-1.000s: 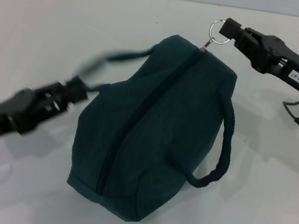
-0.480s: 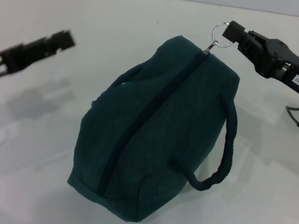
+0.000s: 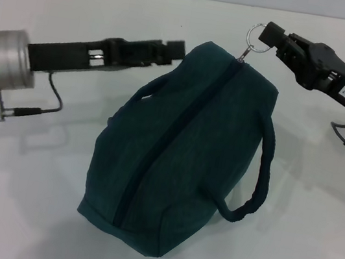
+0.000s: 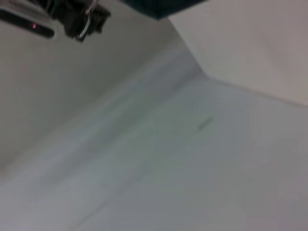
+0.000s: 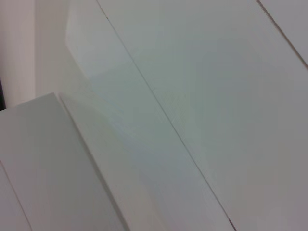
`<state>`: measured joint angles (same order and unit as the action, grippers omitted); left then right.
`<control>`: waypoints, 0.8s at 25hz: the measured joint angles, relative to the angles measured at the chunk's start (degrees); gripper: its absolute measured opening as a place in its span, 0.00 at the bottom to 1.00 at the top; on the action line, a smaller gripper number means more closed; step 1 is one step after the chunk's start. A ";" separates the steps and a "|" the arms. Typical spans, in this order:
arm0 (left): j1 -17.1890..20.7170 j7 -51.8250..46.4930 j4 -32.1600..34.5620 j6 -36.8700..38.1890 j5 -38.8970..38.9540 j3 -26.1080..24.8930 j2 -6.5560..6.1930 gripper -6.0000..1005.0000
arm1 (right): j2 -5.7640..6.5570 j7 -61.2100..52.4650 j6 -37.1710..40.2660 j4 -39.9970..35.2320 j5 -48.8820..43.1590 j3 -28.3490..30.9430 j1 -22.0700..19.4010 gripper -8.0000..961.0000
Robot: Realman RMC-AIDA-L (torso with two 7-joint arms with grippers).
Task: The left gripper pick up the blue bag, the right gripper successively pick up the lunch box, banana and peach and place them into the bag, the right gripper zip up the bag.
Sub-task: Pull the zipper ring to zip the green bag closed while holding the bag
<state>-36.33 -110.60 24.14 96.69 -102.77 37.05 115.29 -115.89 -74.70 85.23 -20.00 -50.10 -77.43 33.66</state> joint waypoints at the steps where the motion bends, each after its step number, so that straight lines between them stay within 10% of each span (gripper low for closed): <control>1: -0.55 -0.82 0.03 0.00 -0.85 0.00 0.00 0.88 | -0.01 0.08 0.08 0.00 0.00 0.00 0.00 0.13; 20: -1.58 -2.82 1.82 -3.21 -4.58 0.49 1.54 0.88 | -0.04 0.98 1.00 0.00 0.01 -0.30 0.00 0.14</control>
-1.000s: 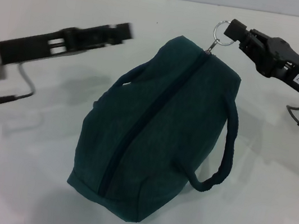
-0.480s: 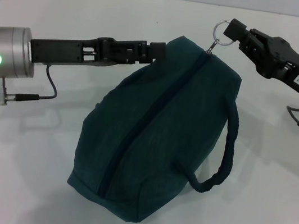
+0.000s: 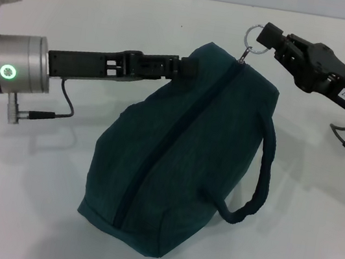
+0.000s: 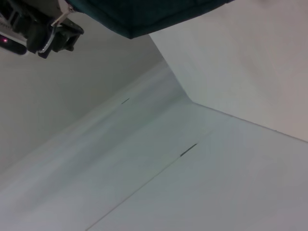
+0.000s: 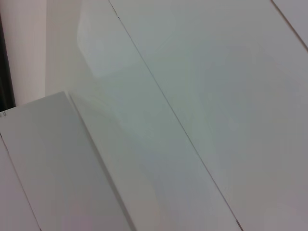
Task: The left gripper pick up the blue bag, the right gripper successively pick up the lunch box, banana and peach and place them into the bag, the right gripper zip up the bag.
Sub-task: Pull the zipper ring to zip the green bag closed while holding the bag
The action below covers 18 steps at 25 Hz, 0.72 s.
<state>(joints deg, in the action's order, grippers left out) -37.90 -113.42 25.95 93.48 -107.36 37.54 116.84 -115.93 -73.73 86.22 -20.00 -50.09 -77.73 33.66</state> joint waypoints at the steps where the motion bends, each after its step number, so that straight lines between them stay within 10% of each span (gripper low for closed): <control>1: -0.08 0.05 0.13 -0.18 0.00 0.06 0.06 0.88 | 0.00 0.00 0.00 0.00 0.00 0.02 0.00 0.14; 9: -0.19 0.30 1.34 -0.36 -0.06 1.37 0.85 0.78 | 0.00 0.00 0.09 -0.03 -0.01 0.15 -0.09 0.14; 18: -0.16 0.14 1.39 -0.36 0.16 2.34 1.37 0.35 | -0.02 -0.01 0.47 0.03 -0.01 0.22 -0.69 0.15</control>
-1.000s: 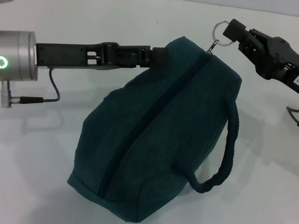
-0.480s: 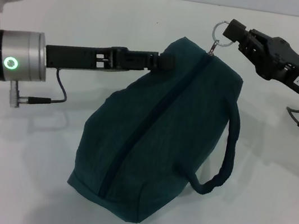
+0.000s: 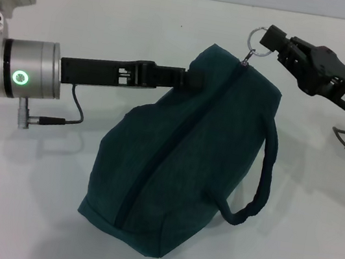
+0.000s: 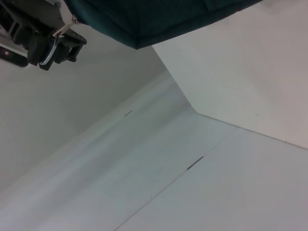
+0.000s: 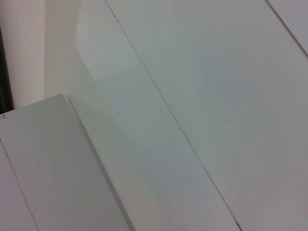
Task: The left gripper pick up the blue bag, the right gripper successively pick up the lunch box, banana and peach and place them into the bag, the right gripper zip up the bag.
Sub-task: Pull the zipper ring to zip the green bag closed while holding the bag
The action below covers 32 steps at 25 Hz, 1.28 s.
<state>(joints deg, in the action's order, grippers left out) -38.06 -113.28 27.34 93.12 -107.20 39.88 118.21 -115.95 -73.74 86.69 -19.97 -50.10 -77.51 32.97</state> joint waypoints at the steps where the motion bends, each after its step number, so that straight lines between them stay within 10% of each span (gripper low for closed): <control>1: 0.02 0.00 0.00 0.00 0.02 0.01 0.01 0.33 | -0.02 0.00 0.05 0.01 0.00 -0.02 -0.01 0.15; 15: 0.63 1.90 -0.40 1.32 0.40 -0.37 0.83 0.14 | -0.10 -0.41 0.42 0.80 0.66 0.03 -0.96 0.15; 32: 2.63 7.24 -0.07 10.59 3.19 -0.20 0.82 0.13 | 0.53 -2.53 1.26 3.60 3.63 0.18 -2.74 0.16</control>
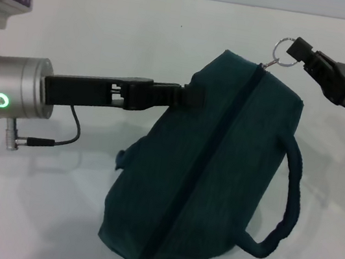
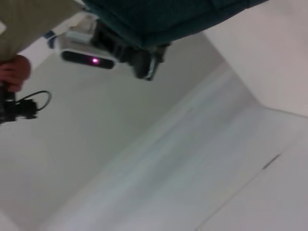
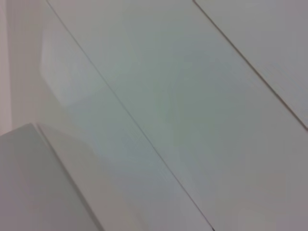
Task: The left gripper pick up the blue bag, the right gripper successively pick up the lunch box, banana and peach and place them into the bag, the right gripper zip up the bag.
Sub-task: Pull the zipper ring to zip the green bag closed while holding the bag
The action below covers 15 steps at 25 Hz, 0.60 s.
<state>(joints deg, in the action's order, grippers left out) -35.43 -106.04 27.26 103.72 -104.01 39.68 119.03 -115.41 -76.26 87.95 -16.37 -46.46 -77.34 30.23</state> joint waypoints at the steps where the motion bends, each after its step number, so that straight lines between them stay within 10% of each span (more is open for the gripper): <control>1: 0.12 0.31 -0.07 0.48 0.39 0.04 0.00 0.13 | 0.00 -0.13 -0.14 0.00 0.02 0.00 -0.06 0.16; 15: 1.31 2.72 0.07 4.20 2.34 -0.19 0.06 0.13 | -0.35 -1.26 -3.15 1.41 0.08 -0.01 -0.15 0.16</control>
<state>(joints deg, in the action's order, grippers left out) -34.12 -103.32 27.33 107.92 -101.67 39.49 119.09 -115.77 -77.52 84.80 -14.96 -46.39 -77.34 30.08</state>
